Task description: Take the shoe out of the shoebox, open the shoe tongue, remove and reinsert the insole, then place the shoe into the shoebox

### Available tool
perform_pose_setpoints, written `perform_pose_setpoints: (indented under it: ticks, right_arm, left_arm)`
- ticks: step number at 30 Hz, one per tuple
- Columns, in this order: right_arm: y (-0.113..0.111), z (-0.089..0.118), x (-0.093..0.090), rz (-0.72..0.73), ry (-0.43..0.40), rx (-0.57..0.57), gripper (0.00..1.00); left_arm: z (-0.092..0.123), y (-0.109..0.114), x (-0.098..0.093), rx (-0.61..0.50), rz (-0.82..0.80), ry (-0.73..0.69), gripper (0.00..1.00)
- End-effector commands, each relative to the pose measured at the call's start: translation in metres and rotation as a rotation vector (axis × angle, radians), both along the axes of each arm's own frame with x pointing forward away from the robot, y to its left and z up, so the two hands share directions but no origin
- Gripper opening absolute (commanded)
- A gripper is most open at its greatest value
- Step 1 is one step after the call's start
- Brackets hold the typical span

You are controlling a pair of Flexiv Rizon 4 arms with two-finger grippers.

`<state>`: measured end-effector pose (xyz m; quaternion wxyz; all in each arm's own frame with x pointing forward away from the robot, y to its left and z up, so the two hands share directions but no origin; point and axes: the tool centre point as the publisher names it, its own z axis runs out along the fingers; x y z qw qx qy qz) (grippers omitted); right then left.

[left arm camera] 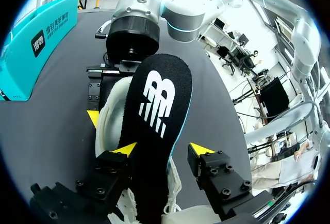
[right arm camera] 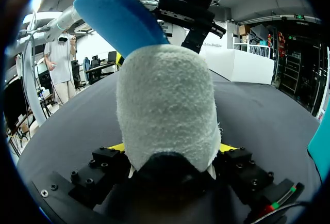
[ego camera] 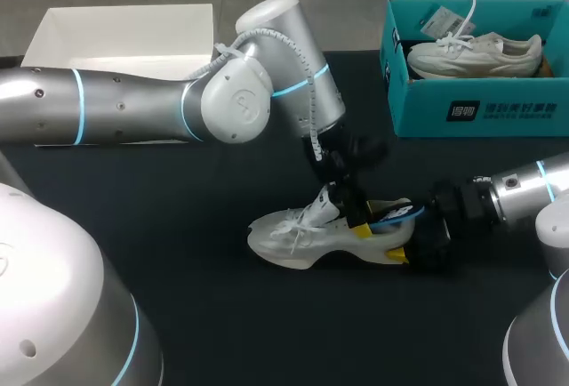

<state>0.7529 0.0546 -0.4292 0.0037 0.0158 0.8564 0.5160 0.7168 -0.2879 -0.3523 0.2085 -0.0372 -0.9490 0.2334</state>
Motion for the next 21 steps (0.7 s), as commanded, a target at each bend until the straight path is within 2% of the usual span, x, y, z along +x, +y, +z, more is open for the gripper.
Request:
perform_pose_setpoints:
  ticks: [1, 7, 10, 11, 12, 16, 21]
  right_arm:
    - [0.001, -0.002, 0.0, -0.001, -0.001, -0.003, 0.0]
    - [0.001, -0.002, 0.0, -0.001, -0.001, -0.003, 0.0]
    - [0.001, -0.002, 0.0, -0.001, -0.001, -0.003, 0.0]
    - [0.001, -0.002, 0.0, -0.001, -0.001, -0.003, 0.0]
    - [0.001, -0.002, 0.0, -0.001, -0.001, -0.003, 0.0]
    - [0.001, -0.002, 0.0, -0.001, -0.001, -0.003, 0.0]
    - [0.001, -0.002, 0.0, -0.001, -0.001, -0.003, 0.0]
  left_arm:
    - [-0.004, -0.005, -0.004, -0.003, 0.019, -0.029, 0.57]
    - [-0.006, -0.007, -0.001, -0.015, 0.056, -0.046, 0.38]
    - [-0.006, -0.007, 0.001, -0.017, 0.063, -0.048, 0.15]
    - [-0.005, -0.007, 0.001, -0.017, 0.064, -0.048, 0.04]
    - [-0.005, -0.007, 0.001, -0.017, 0.064, -0.049, 0.0]
    - [-0.003, -0.003, 0.002, -0.022, 0.071, -0.053, 0.0]
    - [0.012, 0.003, 0.001, -0.047, 0.07, -0.052, 0.0]
